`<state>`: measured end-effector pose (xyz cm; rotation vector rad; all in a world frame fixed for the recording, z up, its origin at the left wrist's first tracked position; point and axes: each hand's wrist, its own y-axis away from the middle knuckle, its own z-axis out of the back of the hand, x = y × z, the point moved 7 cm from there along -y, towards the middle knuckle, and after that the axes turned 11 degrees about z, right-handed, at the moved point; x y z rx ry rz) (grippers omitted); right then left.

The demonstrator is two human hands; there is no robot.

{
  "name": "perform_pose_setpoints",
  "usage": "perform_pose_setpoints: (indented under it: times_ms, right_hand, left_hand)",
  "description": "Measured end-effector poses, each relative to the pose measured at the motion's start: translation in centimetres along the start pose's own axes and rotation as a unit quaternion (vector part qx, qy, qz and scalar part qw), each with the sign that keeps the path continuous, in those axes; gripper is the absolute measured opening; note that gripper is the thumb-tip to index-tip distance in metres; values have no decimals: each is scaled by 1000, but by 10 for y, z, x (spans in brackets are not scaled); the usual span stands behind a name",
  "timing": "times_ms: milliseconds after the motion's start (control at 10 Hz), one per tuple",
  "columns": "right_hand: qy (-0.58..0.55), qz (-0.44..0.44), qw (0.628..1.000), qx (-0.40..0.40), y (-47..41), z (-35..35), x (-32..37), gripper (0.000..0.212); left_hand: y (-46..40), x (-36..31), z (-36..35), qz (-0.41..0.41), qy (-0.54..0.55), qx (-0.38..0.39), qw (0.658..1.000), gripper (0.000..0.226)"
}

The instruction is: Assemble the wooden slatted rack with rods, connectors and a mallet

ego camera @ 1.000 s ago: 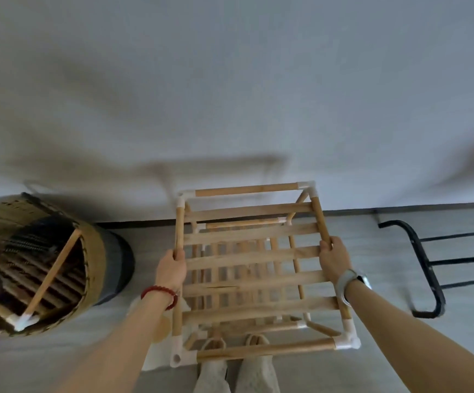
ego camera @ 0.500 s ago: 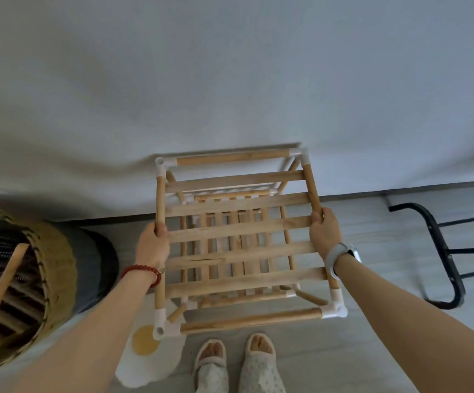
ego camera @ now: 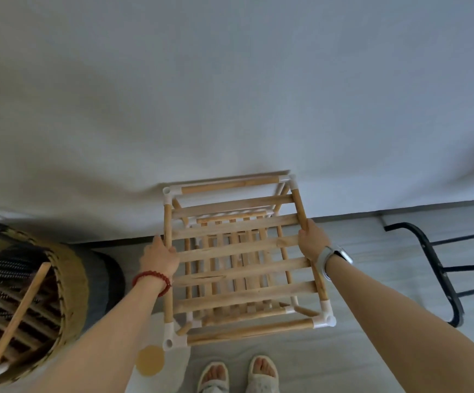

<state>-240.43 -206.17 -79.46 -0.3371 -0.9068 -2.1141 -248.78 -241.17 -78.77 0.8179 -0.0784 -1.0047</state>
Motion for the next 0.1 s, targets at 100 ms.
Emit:
perform_pose_setpoints:
  times_ms: [100]
  right_hand:
    - [21, 71, 997, 17, 12, 11, 34, 47]
  left_hand:
    - [20, -37, 31, -128, -67, -71, 987, 32]
